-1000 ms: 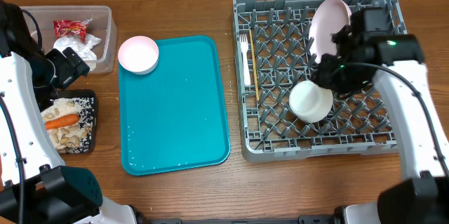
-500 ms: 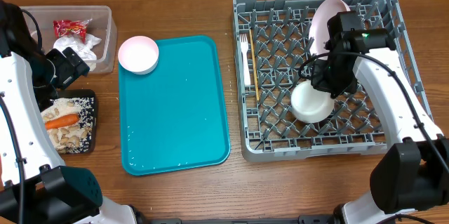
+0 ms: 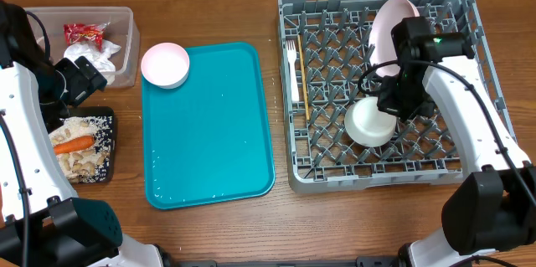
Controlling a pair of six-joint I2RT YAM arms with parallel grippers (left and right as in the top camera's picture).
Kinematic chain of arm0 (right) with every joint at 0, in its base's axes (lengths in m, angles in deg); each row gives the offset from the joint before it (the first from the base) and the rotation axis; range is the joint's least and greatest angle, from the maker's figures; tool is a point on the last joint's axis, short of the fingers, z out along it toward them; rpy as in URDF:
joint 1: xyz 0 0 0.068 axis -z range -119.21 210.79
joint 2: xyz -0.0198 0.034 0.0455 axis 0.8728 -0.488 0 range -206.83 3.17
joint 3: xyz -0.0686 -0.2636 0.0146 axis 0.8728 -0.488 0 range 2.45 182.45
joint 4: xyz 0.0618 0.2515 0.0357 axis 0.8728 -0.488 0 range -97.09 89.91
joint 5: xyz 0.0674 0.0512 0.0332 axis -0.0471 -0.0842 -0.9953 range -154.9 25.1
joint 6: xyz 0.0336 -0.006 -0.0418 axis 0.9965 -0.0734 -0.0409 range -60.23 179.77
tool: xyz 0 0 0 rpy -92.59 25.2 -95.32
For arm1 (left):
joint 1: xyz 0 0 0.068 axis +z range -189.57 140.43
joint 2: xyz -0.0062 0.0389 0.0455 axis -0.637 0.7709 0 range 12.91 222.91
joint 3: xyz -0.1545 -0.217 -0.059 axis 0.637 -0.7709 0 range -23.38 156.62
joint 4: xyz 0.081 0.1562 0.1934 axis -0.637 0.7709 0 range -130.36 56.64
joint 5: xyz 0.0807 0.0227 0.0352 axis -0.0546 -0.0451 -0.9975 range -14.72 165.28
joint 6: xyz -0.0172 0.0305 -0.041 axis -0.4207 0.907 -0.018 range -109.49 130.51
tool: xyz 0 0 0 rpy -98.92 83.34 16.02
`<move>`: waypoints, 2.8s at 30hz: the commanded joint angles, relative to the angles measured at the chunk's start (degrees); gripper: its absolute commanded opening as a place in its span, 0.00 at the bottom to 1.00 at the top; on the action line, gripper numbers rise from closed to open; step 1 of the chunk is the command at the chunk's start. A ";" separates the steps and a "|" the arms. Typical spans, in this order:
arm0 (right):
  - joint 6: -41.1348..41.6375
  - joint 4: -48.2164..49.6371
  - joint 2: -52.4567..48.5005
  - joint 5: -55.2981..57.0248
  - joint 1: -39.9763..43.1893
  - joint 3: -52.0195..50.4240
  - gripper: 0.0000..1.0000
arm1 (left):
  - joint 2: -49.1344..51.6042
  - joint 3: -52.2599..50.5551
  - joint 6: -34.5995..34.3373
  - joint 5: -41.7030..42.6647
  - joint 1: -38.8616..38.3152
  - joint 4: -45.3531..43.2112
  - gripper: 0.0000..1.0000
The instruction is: Sort waste into correct bins and load items into the dishwasher rack
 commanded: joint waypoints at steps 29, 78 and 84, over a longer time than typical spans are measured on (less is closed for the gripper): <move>14.12 -2.67 11.56 -7.82 -5.51 7.08 1.00 | -0.28 0.33 0.63 -0.37 -0.07 -0.09 1.00; 19.08 -5.70 11.43 3.13 -5.75 7.08 1.00 | 4.52 0.28 8.07 -2.19 -25.18 -29.16 0.04; 19.08 -5.70 11.43 3.13 -5.75 7.08 1.00 | 12.26 0.28 6.43 -5.49 -25.11 -33.51 0.04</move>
